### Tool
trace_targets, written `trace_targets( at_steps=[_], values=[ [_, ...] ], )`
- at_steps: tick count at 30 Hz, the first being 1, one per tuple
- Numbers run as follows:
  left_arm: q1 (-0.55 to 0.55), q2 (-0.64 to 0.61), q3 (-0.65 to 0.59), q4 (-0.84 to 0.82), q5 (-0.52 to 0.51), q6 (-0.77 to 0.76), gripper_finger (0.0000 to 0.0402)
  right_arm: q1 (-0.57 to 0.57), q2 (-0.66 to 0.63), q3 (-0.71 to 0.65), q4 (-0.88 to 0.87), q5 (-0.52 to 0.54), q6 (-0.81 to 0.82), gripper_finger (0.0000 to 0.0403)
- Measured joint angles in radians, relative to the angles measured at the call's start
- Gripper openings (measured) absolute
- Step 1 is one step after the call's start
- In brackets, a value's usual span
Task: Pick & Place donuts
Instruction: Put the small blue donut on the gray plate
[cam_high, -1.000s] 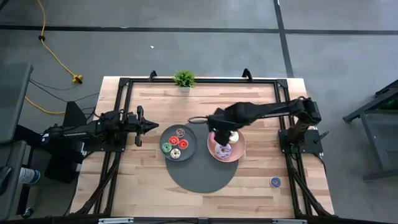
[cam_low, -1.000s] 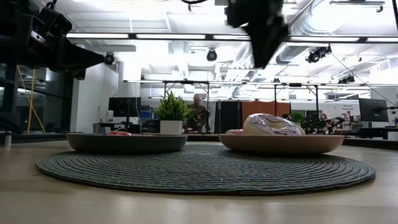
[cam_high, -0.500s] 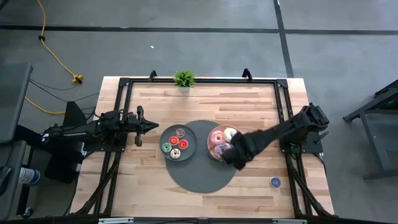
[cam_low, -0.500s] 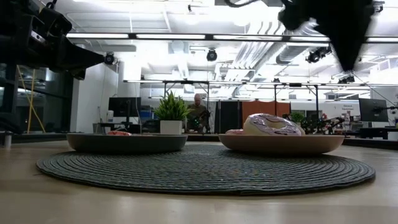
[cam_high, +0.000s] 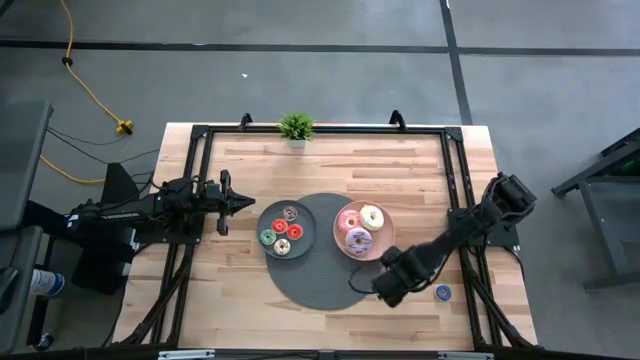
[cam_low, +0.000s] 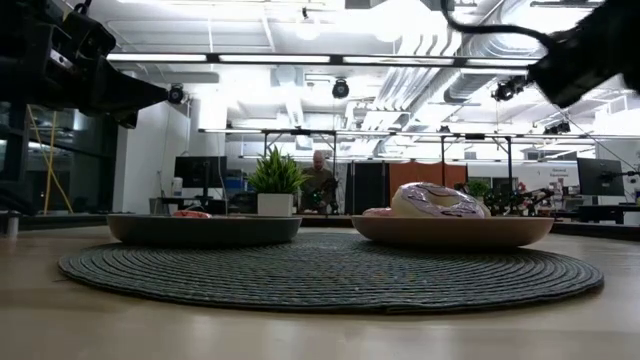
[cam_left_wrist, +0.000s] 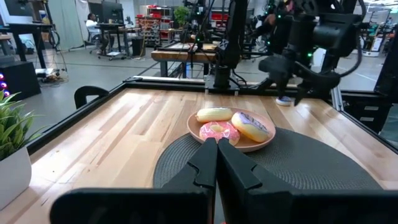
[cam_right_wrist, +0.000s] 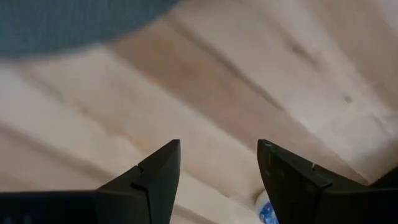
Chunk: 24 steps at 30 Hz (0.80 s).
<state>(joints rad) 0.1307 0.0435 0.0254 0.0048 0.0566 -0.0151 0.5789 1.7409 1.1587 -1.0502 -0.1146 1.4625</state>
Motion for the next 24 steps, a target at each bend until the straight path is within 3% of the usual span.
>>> trace_targets(
  at_steps=[6,15,20,24],
  values=[
    [0.000,0.000,0.000,0.000,0.000,0.000,0.0002,0.060,0.000,-0.004,0.016,-0.079,-0.086,0.0204],
    [0.000,0.000,0.000,0.000,-0.001,0.000,0.0002,0.043,-0.014,-0.004,-0.165,-0.126,-0.130,0.0204],
    [0.000,0.000,0.000,0.000,-0.001,0.000,0.0002,-0.002,-0.099,-0.052,-0.216,-0.136,-0.196,0.0204],
    [0.000,0.000,0.000,0.000,-0.001,0.000,0.0002,-0.044,-0.210,-0.163,-0.174,-0.207,-0.224,0.0204]
  ],
)
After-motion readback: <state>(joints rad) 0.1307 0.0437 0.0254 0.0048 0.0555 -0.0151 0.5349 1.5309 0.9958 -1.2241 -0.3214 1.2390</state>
